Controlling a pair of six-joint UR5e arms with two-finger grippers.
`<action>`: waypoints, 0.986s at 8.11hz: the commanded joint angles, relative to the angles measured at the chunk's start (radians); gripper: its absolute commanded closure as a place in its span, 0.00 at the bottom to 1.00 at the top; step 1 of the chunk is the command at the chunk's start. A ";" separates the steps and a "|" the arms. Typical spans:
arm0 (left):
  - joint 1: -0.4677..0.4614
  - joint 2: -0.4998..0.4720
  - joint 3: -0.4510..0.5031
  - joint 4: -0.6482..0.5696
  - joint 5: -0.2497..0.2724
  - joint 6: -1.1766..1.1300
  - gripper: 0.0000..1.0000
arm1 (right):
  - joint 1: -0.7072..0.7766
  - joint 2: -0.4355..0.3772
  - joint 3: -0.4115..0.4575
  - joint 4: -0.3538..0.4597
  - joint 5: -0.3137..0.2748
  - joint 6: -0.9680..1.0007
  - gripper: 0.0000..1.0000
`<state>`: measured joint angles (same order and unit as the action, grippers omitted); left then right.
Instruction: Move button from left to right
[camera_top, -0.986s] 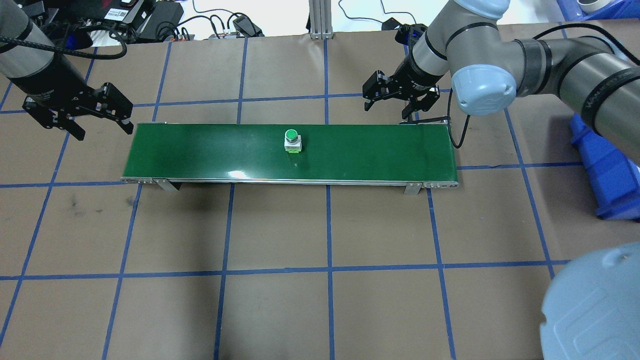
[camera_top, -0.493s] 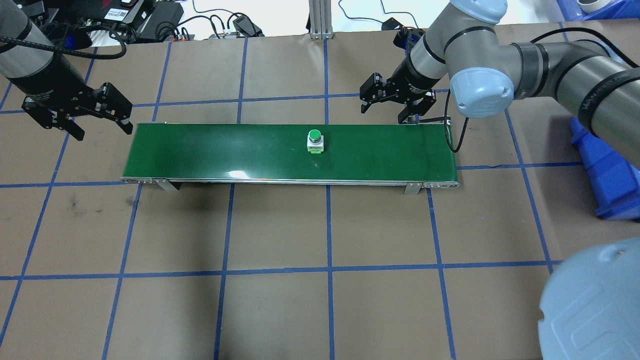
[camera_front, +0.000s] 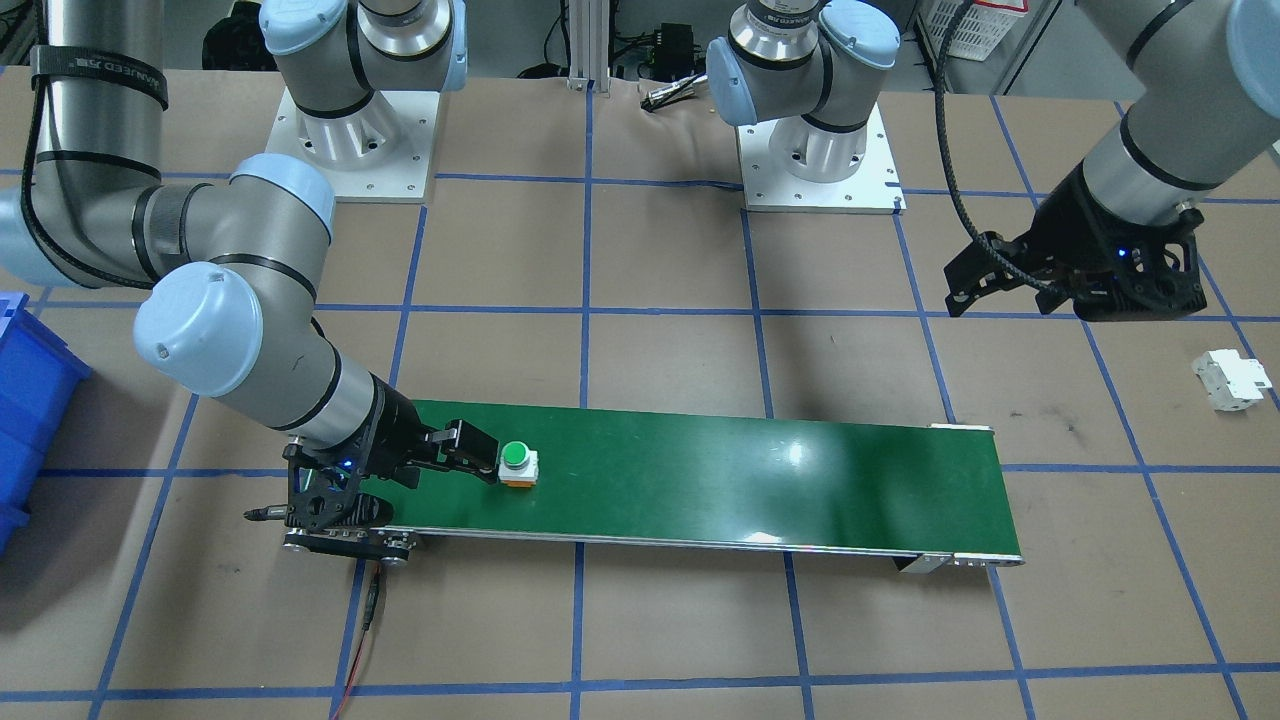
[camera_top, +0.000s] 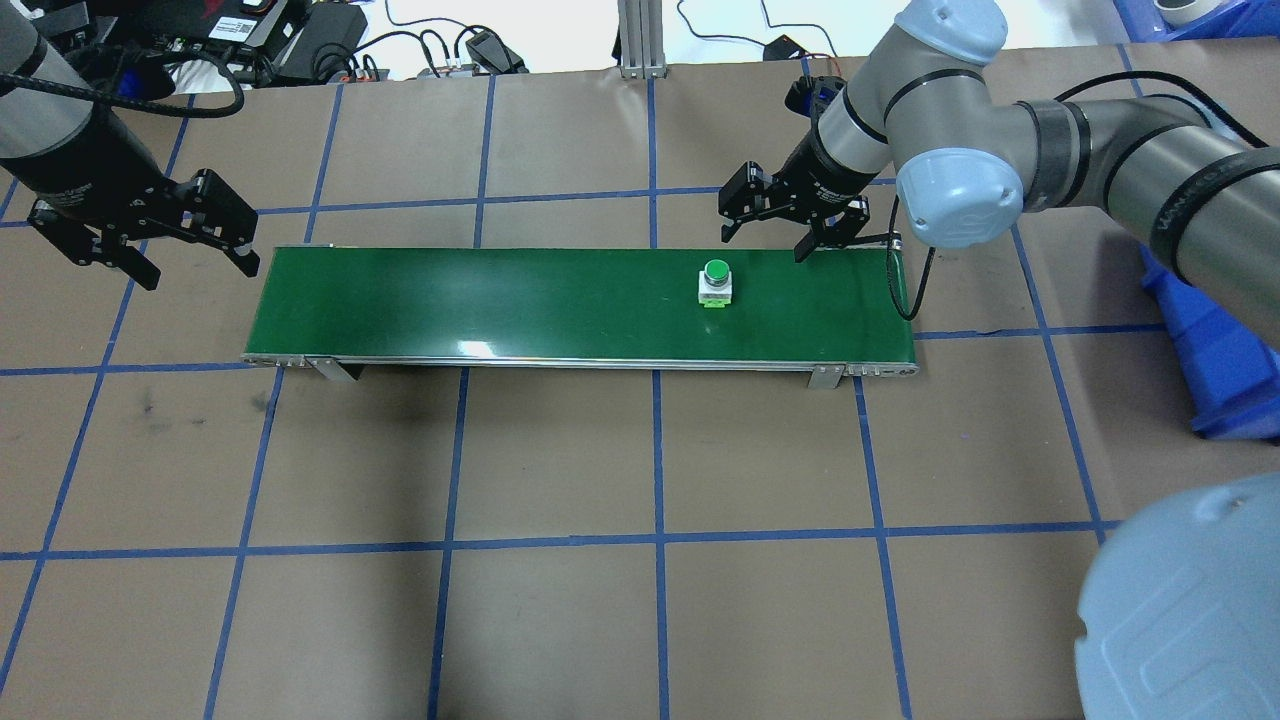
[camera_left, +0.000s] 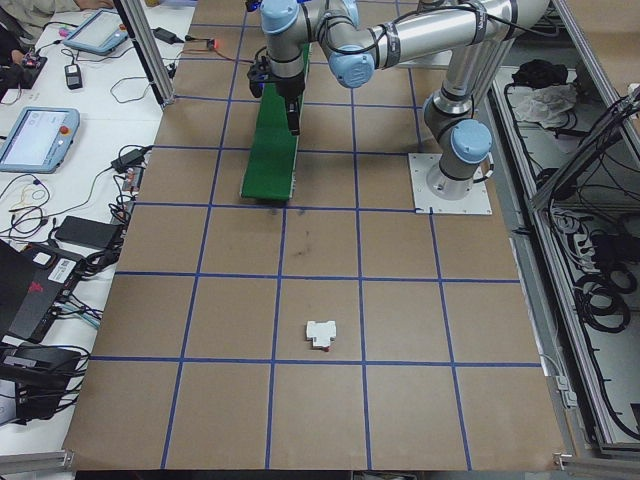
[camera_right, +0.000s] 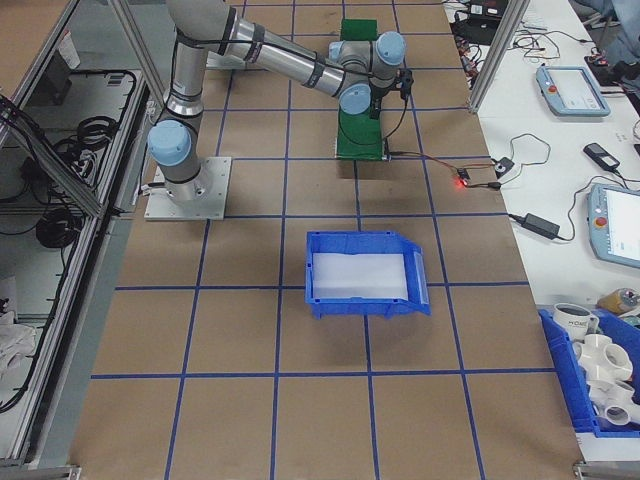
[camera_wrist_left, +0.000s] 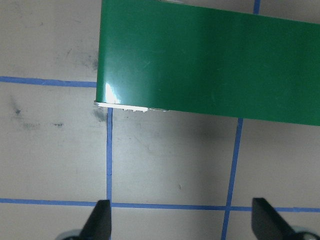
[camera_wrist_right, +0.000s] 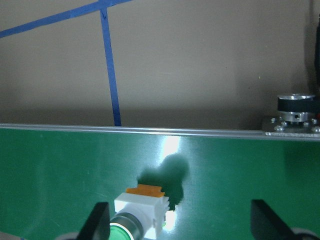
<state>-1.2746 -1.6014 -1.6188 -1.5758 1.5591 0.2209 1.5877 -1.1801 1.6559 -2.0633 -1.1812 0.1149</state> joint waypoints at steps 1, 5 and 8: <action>0.000 0.015 -0.001 -0.029 0.001 0.000 0.00 | 0.000 0.000 0.004 0.011 -0.001 0.000 0.00; 0.003 0.011 0.005 -0.023 0.001 0.000 0.00 | -0.002 0.023 0.051 0.008 -0.157 -0.052 0.28; 0.003 0.011 0.007 -0.023 0.001 0.000 0.00 | -0.002 0.022 0.051 0.014 -0.215 -0.113 0.97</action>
<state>-1.2718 -1.5906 -1.6131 -1.5984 1.5600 0.2209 1.5864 -1.1574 1.7089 -2.0517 -1.3687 0.0200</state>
